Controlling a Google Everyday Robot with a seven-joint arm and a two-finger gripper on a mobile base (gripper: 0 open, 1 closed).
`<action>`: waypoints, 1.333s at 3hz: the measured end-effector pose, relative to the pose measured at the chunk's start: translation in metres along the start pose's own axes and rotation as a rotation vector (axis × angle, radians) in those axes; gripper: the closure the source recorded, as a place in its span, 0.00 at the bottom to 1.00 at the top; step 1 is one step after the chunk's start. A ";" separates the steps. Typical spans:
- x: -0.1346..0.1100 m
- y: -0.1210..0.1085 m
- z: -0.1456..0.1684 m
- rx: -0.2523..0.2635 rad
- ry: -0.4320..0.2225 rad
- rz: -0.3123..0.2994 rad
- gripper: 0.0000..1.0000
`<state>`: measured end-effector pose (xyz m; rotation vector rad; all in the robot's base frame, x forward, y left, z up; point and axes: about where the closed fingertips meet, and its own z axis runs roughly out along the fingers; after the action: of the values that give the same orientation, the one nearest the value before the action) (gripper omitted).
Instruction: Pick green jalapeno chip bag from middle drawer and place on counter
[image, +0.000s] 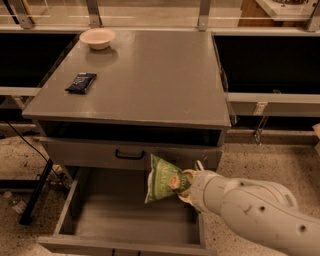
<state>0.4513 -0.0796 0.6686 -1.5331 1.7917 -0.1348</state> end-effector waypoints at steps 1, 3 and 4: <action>-0.003 -0.022 -0.033 0.068 0.026 -0.024 1.00; -0.013 -0.051 -0.074 0.192 0.038 -0.045 1.00; -0.013 -0.060 -0.082 0.226 0.040 -0.042 1.00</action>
Offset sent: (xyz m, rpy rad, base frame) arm -0.0289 -0.0753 0.1499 -0.0612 -0.2985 -0.1239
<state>0.4500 -0.1159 0.7646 -1.4153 1.7113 -0.3779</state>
